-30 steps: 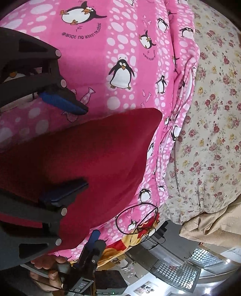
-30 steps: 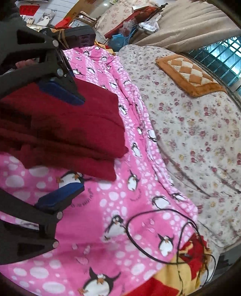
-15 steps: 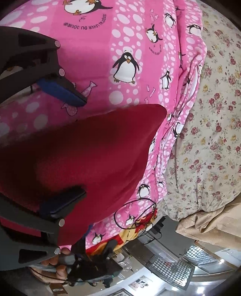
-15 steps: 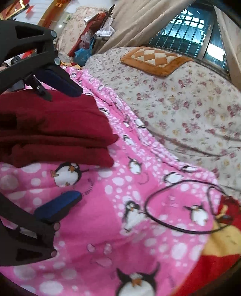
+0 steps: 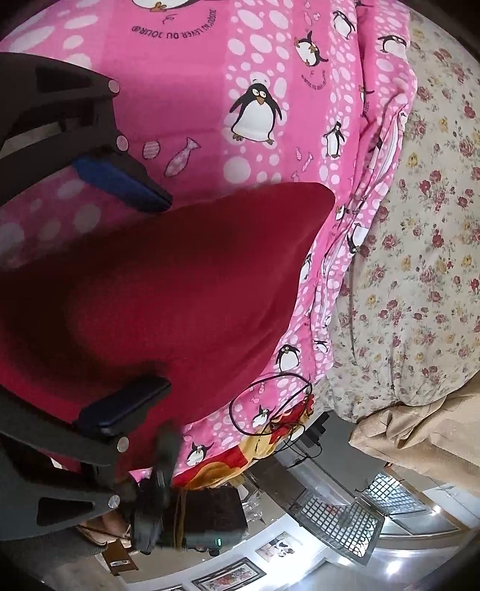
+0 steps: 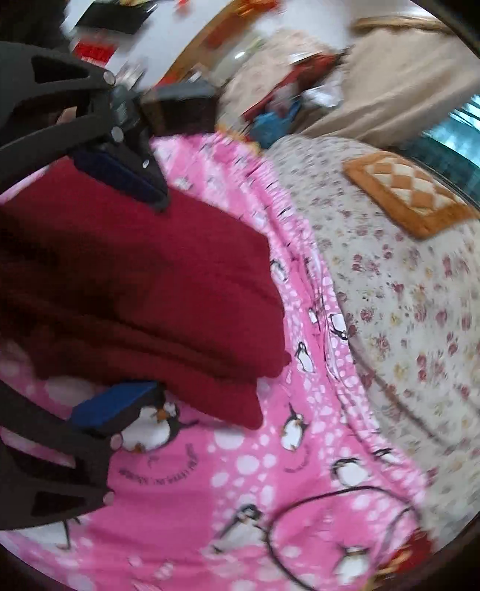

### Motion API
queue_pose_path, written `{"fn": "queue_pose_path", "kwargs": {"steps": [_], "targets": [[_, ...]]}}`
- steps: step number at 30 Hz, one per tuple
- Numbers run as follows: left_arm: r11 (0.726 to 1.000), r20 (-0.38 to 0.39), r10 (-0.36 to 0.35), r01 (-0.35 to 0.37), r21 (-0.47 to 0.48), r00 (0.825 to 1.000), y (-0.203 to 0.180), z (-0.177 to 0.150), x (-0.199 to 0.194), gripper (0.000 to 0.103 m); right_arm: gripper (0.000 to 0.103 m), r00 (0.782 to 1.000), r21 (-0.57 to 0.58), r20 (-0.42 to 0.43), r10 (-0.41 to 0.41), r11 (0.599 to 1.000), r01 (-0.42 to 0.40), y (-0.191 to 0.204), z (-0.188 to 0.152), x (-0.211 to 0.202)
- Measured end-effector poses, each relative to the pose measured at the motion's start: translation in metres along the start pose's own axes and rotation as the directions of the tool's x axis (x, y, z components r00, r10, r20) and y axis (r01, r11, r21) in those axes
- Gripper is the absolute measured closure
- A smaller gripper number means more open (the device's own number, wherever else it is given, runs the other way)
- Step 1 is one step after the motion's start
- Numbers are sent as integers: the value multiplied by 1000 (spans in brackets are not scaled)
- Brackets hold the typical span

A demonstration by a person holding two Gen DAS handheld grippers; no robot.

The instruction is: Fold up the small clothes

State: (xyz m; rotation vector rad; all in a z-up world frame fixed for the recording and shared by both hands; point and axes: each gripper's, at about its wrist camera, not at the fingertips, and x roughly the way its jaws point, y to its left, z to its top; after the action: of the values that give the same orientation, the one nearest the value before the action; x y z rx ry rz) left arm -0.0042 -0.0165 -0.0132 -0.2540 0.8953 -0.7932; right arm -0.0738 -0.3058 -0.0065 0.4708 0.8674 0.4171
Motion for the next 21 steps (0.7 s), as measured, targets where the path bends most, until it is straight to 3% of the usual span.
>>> {"fn": "queue_pose_path", "kwargs": {"steps": [1,3,6,11,12,15,17,21], "targets": [[1000,-1,1,-1,2,1000,0,0,0,26,22,1000,22,-23,-12,1000,12,-6,-2,4],[1000,0,0,0,-1,1000,1,0,0,26,23,1000,69,-6,16,997,-15,-14,-3,4],[1000,0,-5,5,-11,1000,4,1,1,26,26,999,16,28,34,999,-35,-3,-2,-2],[1000,-2,-7,7,-10,1000,4,1,0,26,31,1000,42,7,-11,999,11,-10,-4,8],[1000,-2,-9,9,-6,1000,4,2,0,29,30,1000,37,6,-19,999,18,-8,-4,10],[1000,21,6,-6,5,1000,3,3,-5,51,29,999,38,6,-32,999,31,-7,-2,13],[1000,38,8,-9,15,999,3,4,-8,71,30,999,34,6,-38,999,38,-5,-2,14],[1000,49,-2,2,10,999,5,6,-11,80,56,999,12,29,-28,1000,27,3,-2,11]]}}
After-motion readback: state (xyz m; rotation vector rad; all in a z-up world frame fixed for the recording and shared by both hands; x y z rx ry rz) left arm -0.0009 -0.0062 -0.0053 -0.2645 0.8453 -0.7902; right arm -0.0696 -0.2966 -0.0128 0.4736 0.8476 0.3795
